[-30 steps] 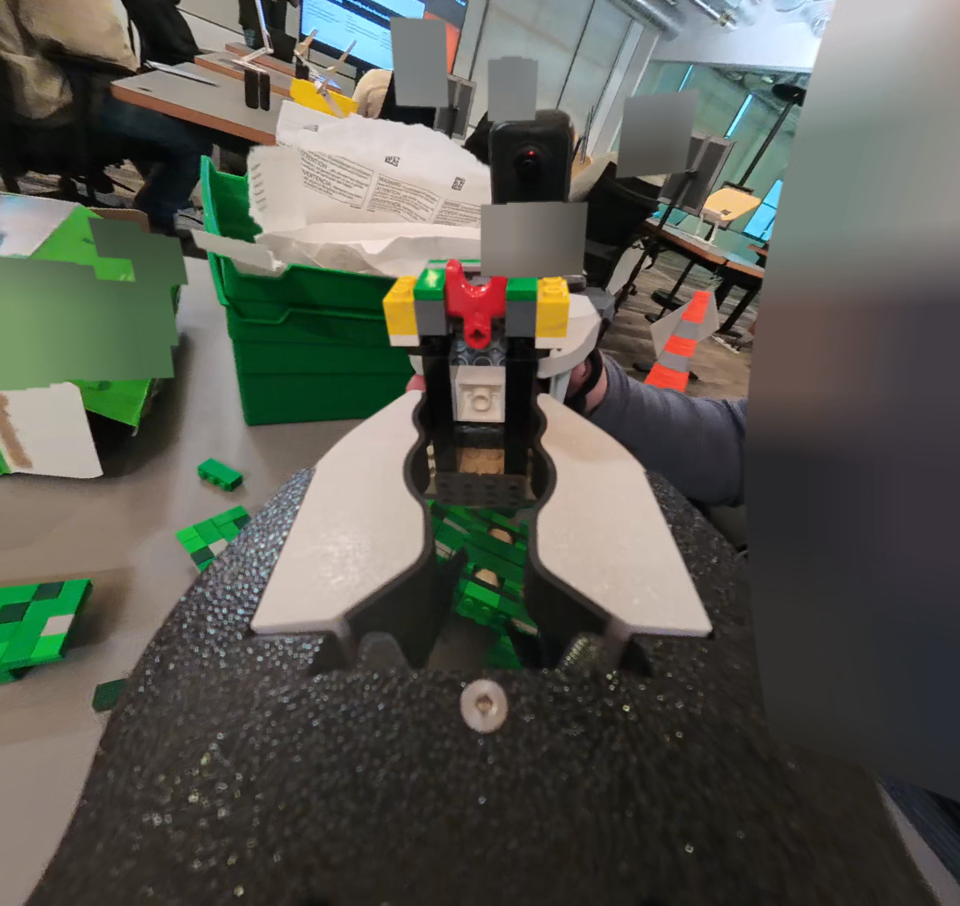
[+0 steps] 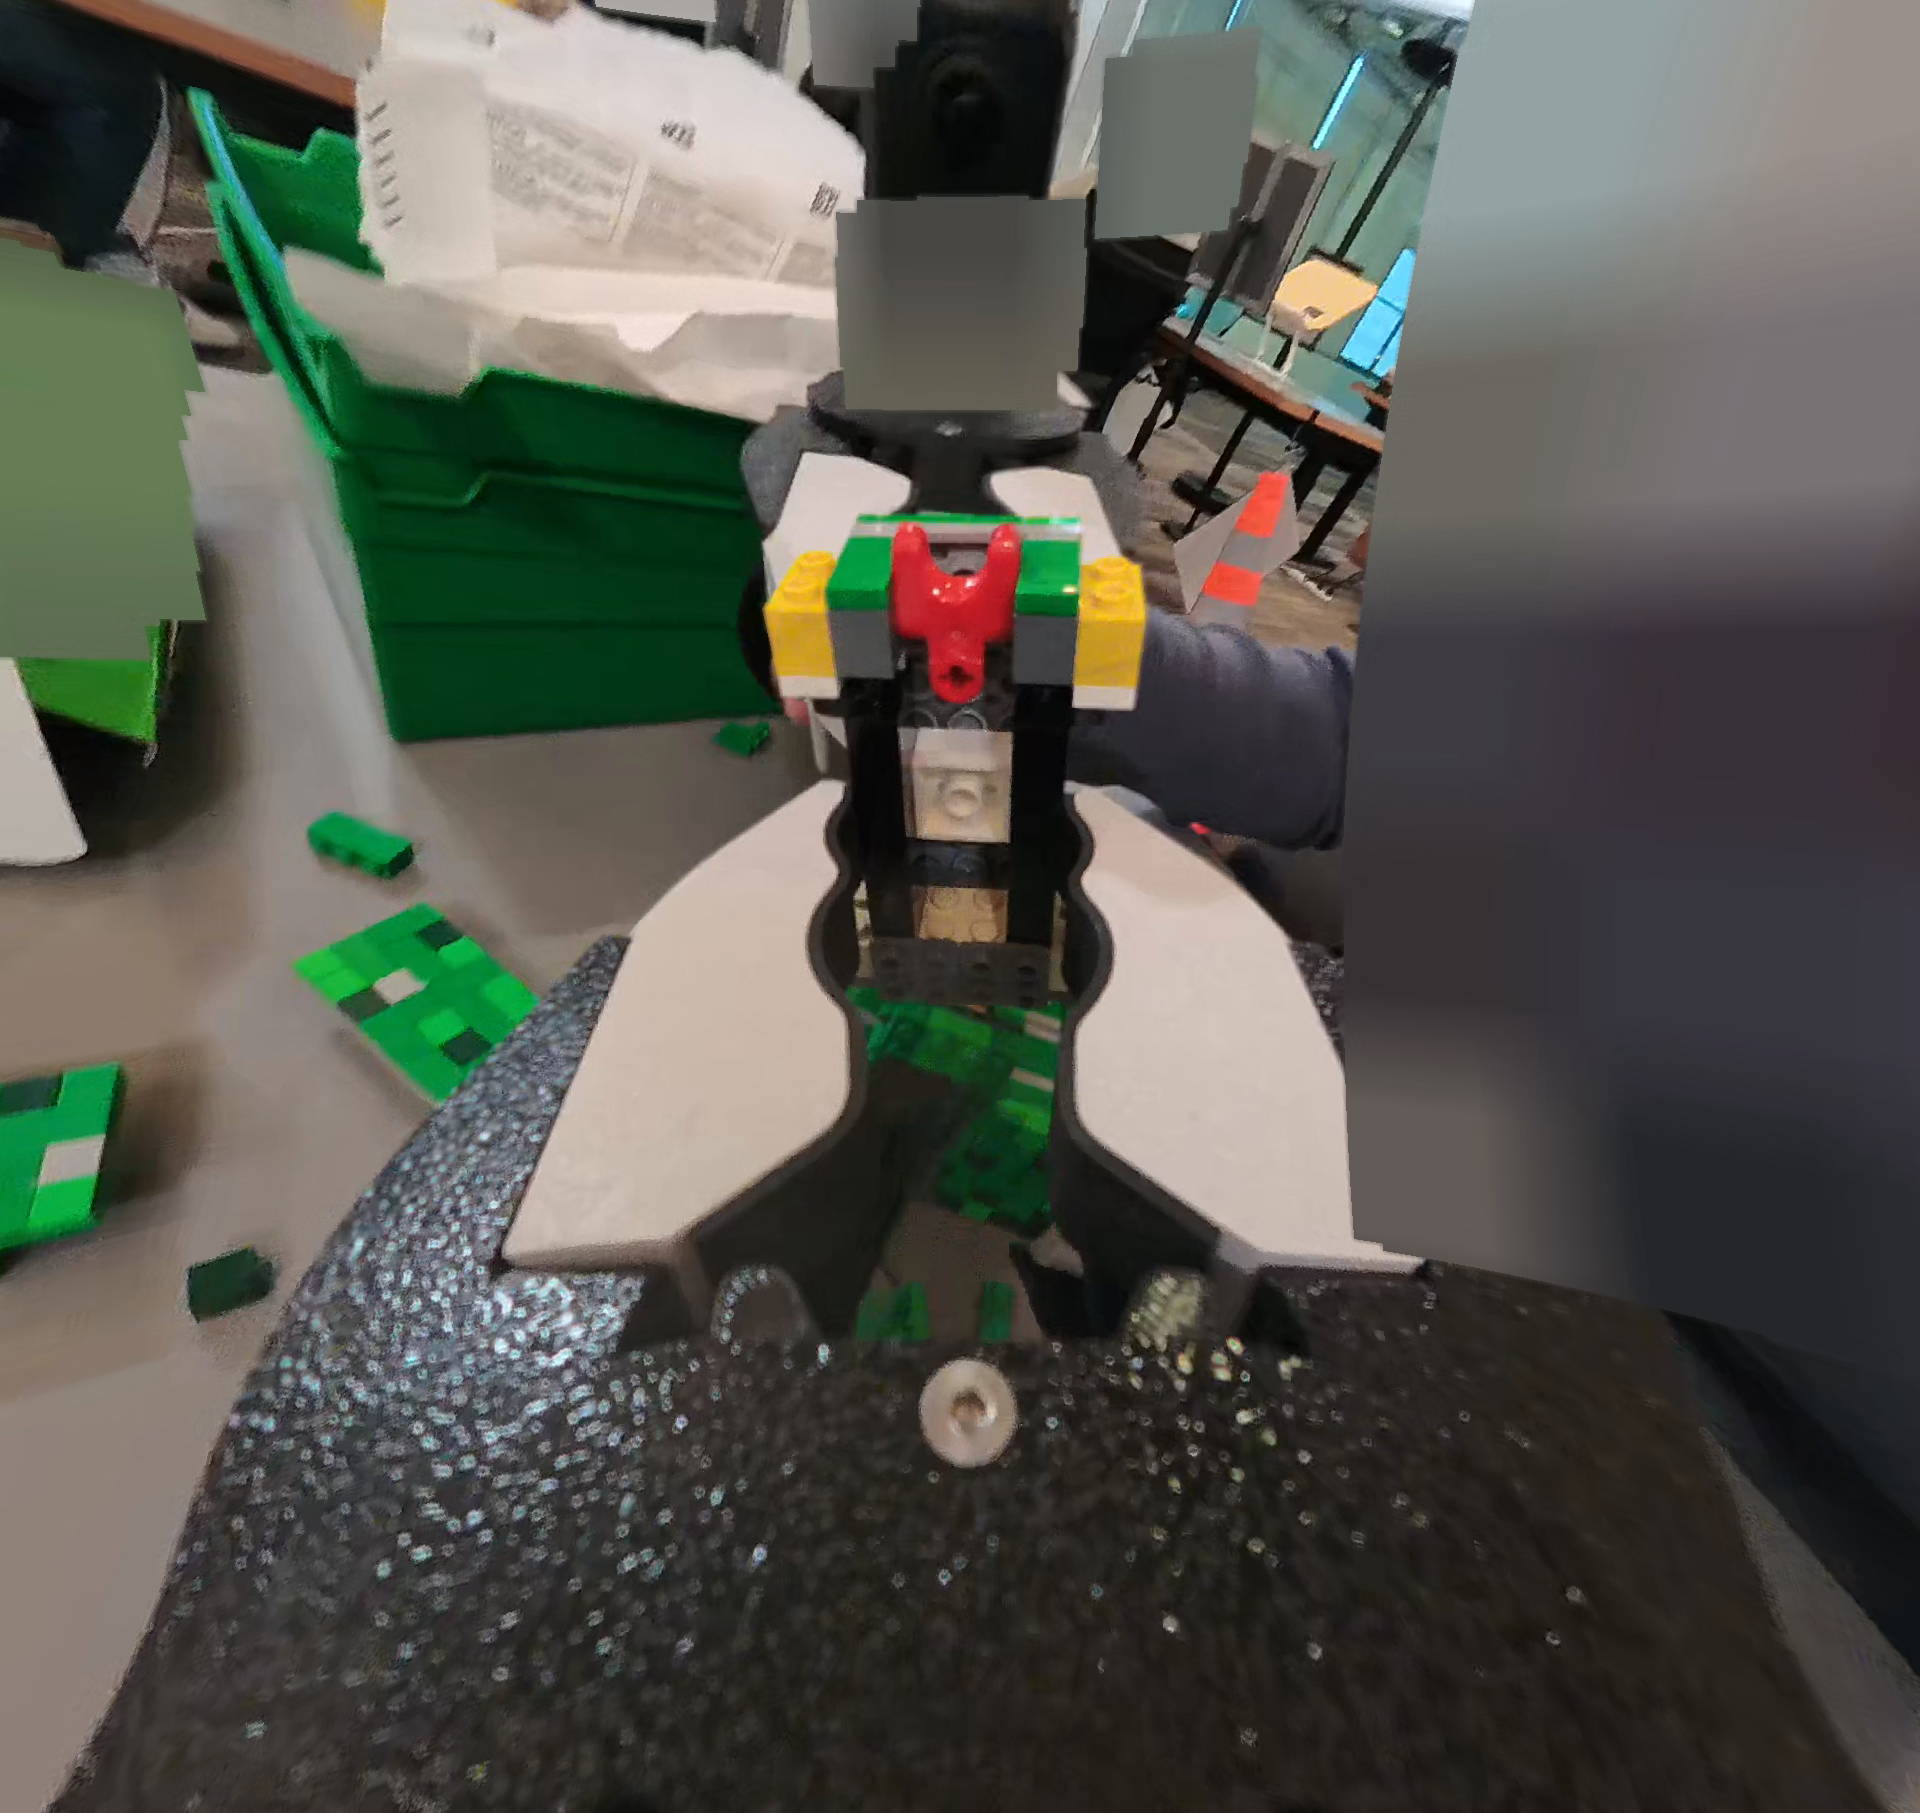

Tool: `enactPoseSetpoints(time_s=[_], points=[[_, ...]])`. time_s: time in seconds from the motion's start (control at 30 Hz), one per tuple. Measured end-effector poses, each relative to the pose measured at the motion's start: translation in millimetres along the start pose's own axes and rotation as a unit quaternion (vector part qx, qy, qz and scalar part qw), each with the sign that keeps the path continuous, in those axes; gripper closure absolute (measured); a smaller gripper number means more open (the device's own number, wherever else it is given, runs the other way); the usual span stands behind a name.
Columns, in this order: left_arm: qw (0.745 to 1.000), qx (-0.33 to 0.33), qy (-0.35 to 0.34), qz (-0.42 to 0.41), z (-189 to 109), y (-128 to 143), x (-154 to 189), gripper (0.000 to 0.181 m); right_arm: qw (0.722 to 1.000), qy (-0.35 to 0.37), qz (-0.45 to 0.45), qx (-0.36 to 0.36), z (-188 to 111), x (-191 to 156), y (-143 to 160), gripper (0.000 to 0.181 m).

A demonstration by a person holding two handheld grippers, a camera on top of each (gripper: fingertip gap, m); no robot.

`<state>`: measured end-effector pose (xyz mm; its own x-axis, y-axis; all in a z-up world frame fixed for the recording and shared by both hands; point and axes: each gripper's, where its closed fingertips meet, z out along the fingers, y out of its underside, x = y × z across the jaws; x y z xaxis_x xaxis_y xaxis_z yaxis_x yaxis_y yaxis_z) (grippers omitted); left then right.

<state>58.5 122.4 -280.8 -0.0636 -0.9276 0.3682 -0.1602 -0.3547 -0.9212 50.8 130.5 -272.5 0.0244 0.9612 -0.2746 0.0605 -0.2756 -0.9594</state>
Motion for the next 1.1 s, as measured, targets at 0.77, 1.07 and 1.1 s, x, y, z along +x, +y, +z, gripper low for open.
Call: enactPoseSetpoints(time_s=[0.77,1.07,1.1], points=[[0.999,0.029,-0.024,0.015,5,0,-12,0.146,0.997,0.047,-0.027,-0.049,-1,5,28,0.139],[0.997,0.073,-0.012,0.025,7,-10,-4,0.146,1.0,0.007,-0.002,-0.009,4,-1,19,0.144],[0.997,0.079,-0.009,0.022,7,-11,-4,0.146,1.0,0.001,-0.001,-0.008,4,-3,18,0.146]])
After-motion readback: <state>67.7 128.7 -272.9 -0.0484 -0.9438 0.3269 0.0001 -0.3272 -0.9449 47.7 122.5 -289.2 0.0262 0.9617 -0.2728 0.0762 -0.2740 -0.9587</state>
